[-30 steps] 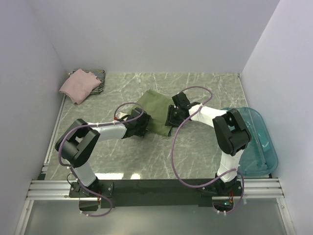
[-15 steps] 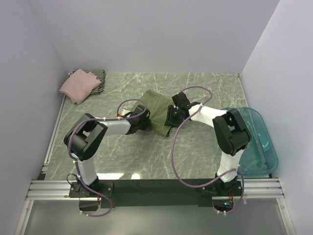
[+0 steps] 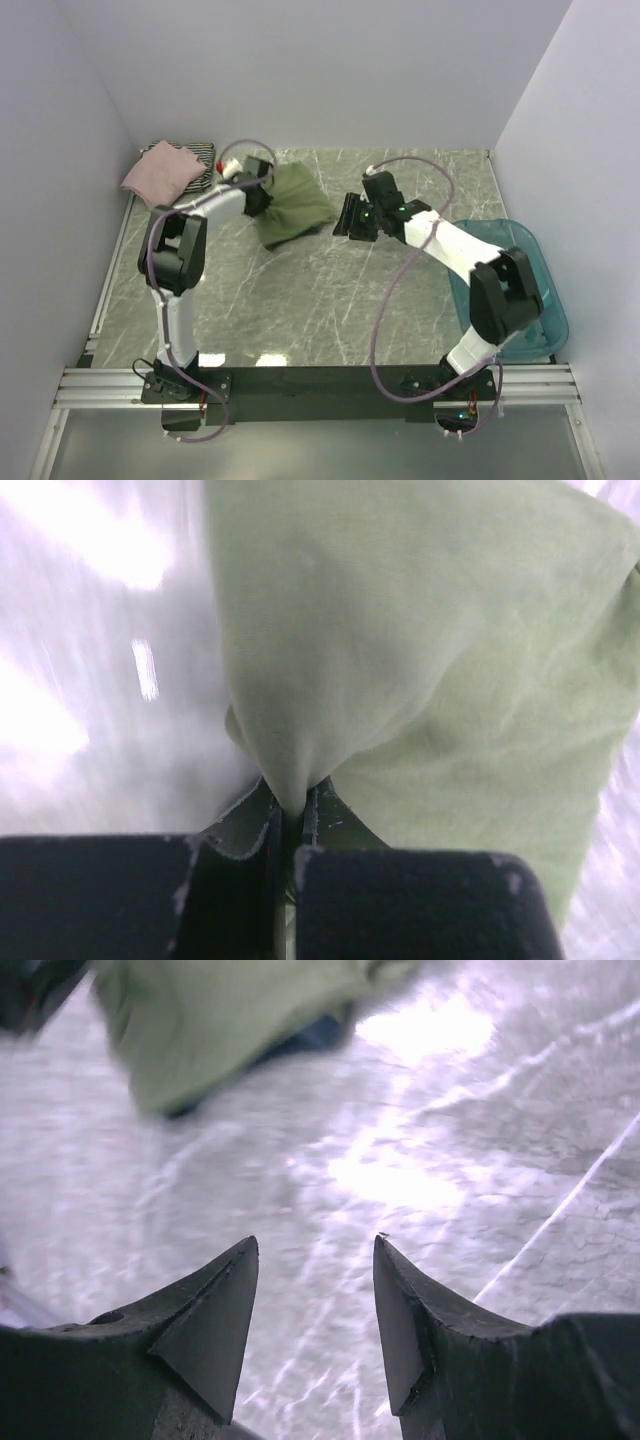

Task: Fold and stack the tank tops
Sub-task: Neatly place the folded tank top to the corner

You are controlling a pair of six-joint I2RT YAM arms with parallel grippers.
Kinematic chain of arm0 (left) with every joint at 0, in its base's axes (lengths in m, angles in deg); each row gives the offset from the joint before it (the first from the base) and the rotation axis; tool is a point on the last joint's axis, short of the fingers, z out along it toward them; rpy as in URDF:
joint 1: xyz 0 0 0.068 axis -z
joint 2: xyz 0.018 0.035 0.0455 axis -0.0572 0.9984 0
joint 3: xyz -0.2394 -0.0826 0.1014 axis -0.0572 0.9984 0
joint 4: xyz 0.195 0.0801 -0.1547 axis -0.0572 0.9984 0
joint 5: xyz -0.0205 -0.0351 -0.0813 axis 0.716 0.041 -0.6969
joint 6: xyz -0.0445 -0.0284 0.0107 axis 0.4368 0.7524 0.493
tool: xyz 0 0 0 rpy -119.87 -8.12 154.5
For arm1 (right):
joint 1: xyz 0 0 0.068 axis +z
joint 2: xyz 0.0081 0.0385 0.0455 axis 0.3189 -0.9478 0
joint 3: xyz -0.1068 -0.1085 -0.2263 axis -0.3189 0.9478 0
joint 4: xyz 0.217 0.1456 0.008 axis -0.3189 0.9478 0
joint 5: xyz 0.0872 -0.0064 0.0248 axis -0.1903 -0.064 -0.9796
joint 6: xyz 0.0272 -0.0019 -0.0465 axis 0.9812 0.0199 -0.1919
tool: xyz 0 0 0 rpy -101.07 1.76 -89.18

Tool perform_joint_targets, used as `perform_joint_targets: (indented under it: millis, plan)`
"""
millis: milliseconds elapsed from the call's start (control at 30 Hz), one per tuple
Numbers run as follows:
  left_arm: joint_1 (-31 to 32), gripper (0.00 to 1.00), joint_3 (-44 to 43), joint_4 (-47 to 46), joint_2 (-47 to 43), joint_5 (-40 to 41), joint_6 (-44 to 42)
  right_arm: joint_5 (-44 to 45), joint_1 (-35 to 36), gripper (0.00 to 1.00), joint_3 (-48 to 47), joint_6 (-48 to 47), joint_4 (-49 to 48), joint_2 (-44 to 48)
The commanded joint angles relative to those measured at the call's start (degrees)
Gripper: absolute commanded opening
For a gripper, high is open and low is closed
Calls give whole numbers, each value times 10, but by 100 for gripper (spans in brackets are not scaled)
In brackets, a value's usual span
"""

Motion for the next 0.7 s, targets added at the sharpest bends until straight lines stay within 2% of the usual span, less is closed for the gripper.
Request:
perform_joint_targets:
  millis: [0, 33, 167, 267, 367, 667]
  plan:
    - [-43, 0, -125, 28, 55, 13, -226, -21, 4, 57, 14, -8, -12, 68]
    - [-56, 0, -198, 68, 71, 17, -278, -22, 6, 57, 28, -9, -11, 79]
    - [-78, 0, -358, 132, 159, 20, -385, -17, 11, 57, 57, -20, 2, 130]
    - [-101, 0, -456, 171, 194, 5, -418, -24, 13, 57, 84, -30, 3, 152]
    - [-120, 0, -518, 187, 208, -7, -441, -19, 13, 57, 97, -41, 13, 163]
    - [-171, 0, -536, 182, 188, -63, -473, -32, 13, 57, 122, -53, 16, 168]
